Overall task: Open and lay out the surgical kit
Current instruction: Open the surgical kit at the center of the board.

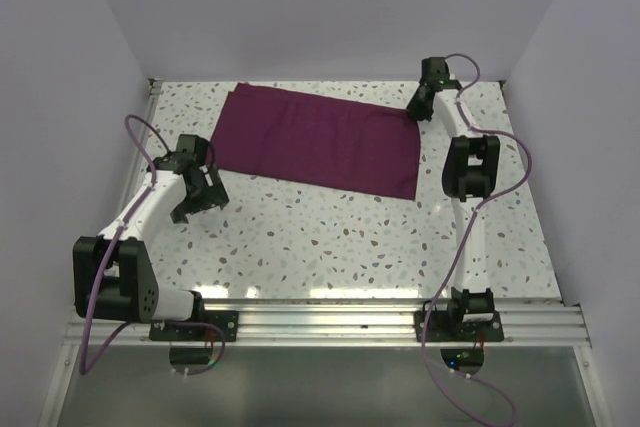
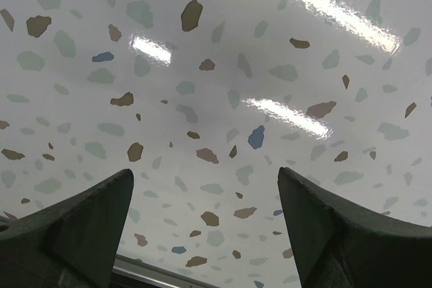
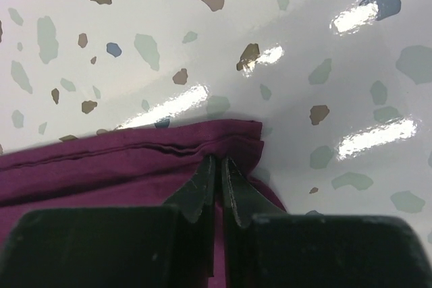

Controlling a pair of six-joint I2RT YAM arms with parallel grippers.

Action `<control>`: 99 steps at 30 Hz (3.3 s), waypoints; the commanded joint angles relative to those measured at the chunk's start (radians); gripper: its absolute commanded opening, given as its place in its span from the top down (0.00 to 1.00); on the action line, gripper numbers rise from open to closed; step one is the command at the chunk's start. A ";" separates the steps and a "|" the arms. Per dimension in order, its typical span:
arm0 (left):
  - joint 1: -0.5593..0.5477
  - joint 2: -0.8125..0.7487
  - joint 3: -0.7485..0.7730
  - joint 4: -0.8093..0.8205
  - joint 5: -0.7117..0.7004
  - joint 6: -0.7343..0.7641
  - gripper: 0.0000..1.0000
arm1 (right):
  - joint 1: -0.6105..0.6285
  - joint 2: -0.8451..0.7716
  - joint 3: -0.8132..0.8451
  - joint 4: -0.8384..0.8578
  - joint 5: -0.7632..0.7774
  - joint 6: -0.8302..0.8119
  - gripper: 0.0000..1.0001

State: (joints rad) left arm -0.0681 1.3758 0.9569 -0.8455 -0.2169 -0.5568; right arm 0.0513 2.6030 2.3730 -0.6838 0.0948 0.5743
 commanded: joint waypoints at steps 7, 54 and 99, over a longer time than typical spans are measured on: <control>-0.004 -0.015 -0.006 0.037 -0.002 0.032 0.09 | 0.019 -0.138 -0.040 -0.054 0.022 -0.031 0.99; -0.002 -0.224 0.026 0.002 0.025 0.097 0.07 | 0.127 -0.271 -0.170 -0.191 0.066 -0.137 1.00; -0.002 -0.150 0.112 0.143 0.108 0.173 0.05 | 0.639 -1.370 -1.241 -0.623 -0.124 -0.044 0.02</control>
State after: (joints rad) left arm -0.0677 1.1995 1.0313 -0.7513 -0.1101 -0.4091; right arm 0.6888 1.2072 0.9791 -1.2625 -0.0505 0.5579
